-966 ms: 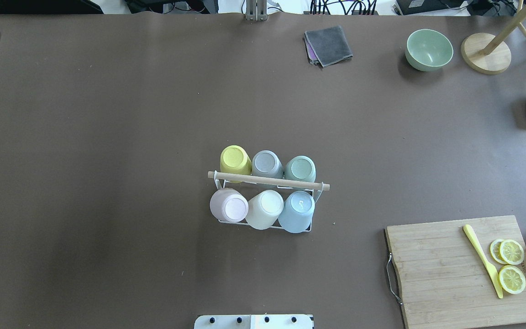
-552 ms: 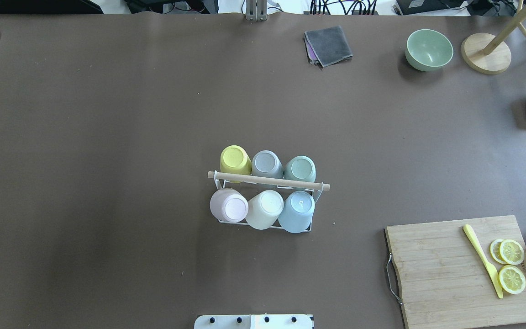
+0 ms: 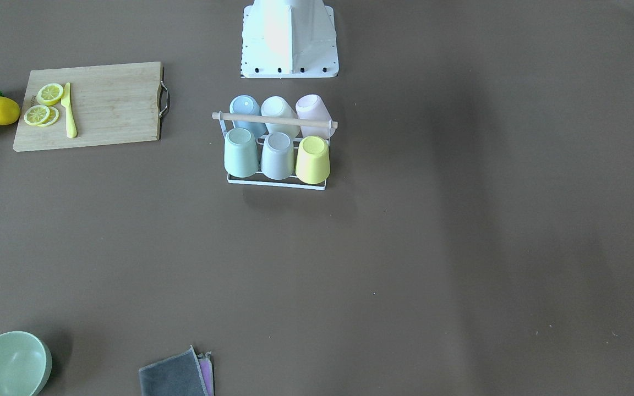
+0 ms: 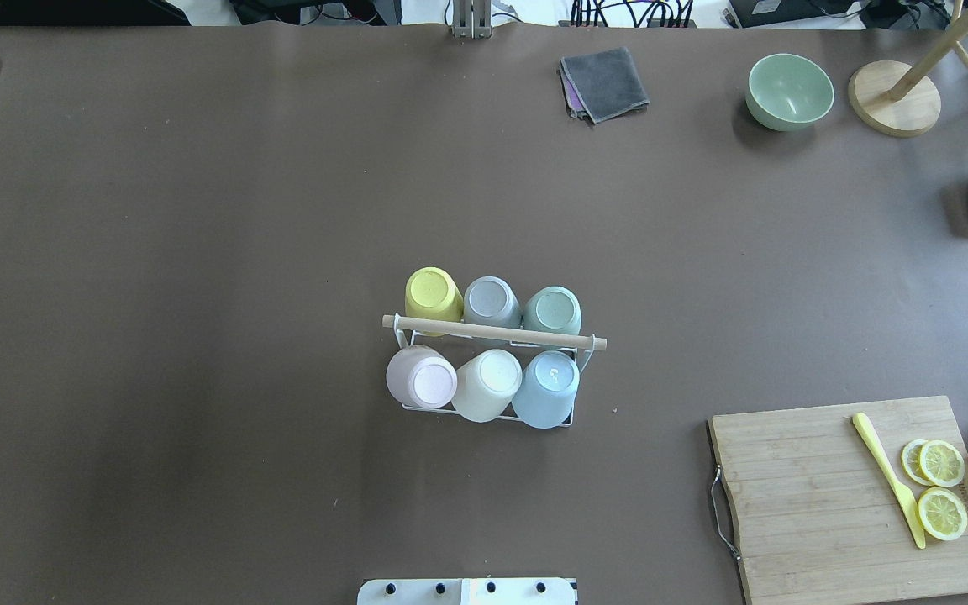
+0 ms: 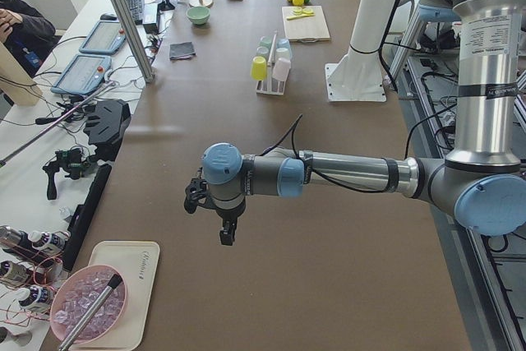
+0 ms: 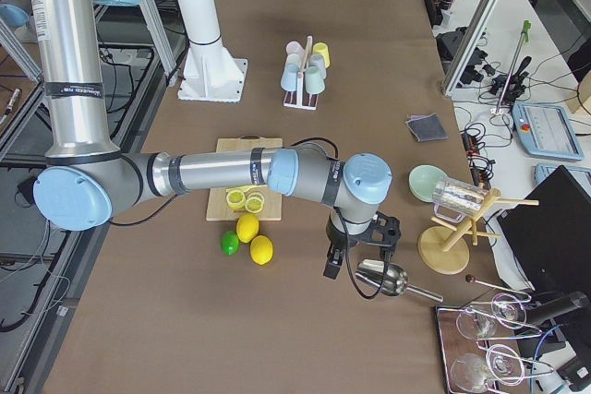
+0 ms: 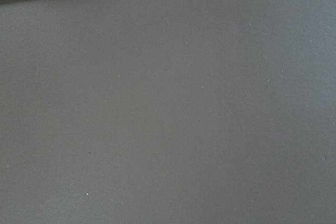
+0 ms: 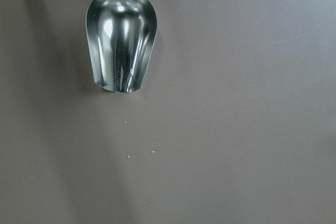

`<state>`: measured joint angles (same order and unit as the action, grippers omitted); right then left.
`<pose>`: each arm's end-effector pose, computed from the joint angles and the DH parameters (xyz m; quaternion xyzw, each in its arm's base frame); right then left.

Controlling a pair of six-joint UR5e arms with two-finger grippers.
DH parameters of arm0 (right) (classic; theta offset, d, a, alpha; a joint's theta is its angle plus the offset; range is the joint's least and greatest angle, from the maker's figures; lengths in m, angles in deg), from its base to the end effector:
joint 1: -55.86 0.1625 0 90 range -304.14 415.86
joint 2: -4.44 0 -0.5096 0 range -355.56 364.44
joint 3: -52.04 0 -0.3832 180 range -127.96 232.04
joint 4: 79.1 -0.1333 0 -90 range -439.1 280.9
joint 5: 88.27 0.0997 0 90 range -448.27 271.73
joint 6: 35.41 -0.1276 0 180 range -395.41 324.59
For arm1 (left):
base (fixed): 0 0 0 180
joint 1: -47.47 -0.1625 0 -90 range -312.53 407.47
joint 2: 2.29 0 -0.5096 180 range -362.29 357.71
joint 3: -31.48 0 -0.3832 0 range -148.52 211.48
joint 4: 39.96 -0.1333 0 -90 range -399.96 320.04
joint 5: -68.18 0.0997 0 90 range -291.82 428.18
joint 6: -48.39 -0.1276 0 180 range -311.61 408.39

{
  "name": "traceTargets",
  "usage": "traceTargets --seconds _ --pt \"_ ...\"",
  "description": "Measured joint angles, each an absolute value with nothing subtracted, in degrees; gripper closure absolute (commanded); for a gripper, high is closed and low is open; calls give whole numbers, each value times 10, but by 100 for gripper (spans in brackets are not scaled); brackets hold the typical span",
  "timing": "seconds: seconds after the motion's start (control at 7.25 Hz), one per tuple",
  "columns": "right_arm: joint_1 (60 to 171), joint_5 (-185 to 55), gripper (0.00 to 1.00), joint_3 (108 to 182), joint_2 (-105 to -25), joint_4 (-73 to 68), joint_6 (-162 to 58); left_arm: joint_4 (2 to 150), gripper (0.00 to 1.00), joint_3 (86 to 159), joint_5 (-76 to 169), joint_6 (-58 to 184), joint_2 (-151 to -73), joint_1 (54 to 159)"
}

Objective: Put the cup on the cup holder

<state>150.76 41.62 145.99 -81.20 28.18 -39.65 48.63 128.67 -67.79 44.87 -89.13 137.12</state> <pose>0.0941 -0.4949 0.7275 -0.0715 -0.3405 0.1013 0.9320 -0.0388 -0.4581 0.7284 0.0318 0.3897 0.0400 0.9195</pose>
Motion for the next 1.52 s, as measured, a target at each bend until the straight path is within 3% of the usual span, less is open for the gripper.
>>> traceTargets --seconds 1.52 --pt "1504 402 0 1457 -844 165 -314 487 1 1286 -678 449 -888 1371"
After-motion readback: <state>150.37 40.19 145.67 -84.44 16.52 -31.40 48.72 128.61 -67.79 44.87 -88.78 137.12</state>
